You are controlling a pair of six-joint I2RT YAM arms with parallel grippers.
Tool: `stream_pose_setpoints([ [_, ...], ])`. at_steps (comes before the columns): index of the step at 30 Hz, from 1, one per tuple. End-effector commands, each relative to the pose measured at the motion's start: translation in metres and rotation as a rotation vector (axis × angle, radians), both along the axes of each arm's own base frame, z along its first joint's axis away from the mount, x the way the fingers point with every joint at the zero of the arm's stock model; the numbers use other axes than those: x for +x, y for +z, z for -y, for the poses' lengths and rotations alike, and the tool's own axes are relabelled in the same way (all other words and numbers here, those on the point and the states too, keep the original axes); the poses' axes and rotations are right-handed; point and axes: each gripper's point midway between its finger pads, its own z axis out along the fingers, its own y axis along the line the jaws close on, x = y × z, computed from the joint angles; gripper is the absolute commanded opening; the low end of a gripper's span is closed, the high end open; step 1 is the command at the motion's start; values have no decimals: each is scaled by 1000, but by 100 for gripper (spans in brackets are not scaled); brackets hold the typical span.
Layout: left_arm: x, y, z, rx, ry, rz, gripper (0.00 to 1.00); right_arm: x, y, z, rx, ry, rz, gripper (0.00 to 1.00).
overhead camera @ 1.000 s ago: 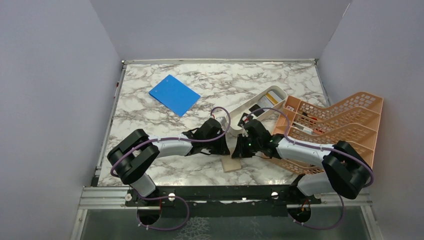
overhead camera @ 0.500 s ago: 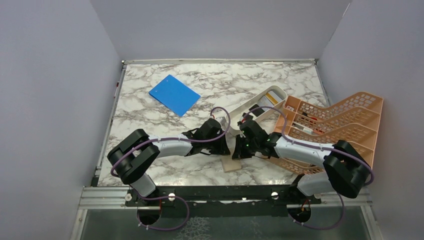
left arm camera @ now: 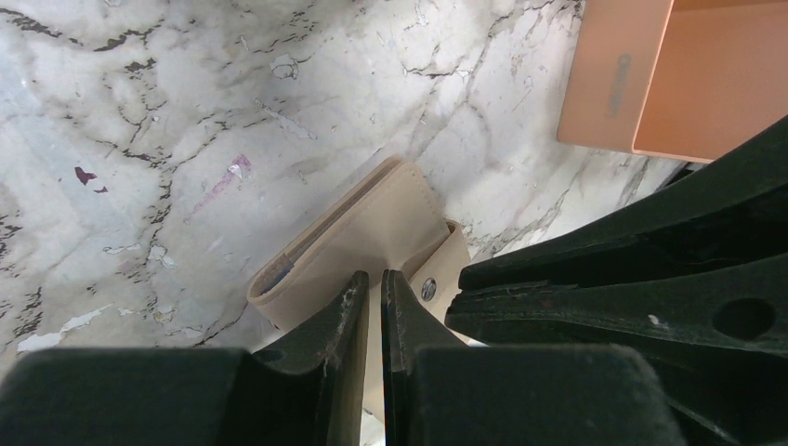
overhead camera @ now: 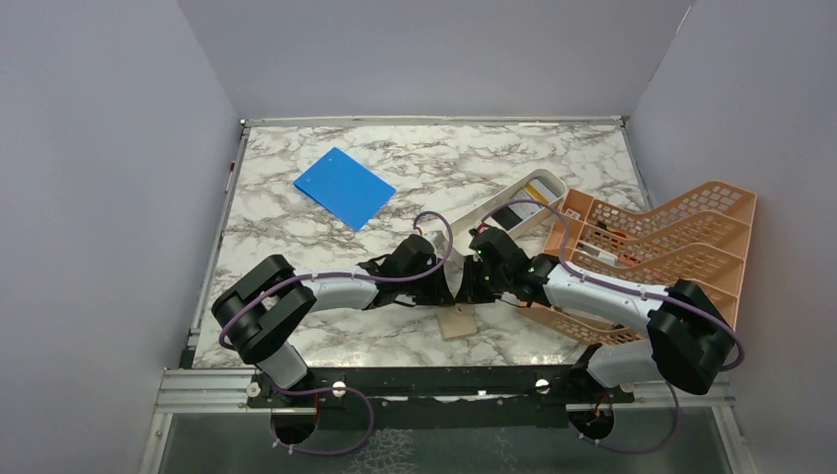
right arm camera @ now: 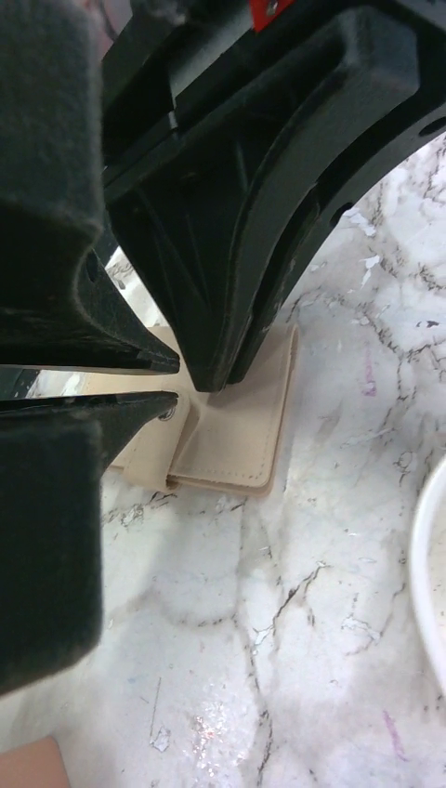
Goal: Put the credit cards into the card holder
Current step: Close the card holder at the center of the board.
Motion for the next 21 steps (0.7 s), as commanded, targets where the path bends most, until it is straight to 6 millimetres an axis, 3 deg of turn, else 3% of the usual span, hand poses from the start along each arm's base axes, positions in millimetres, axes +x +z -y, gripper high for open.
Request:
stream_pose_setpoints([
  [1, -8, -15, -7, 34, -9, -32, 14, 5, -2, -2, -26, -12, 6, 18],
  [7, -9, -17, -7, 36, -10, -37, 14, -1, -14, -1, -35, 6, -24, 17],
  [21, -9, -18, -7, 37, -11, -40, 14, -9, -24, 1, -42, 34, -55, 17],
])
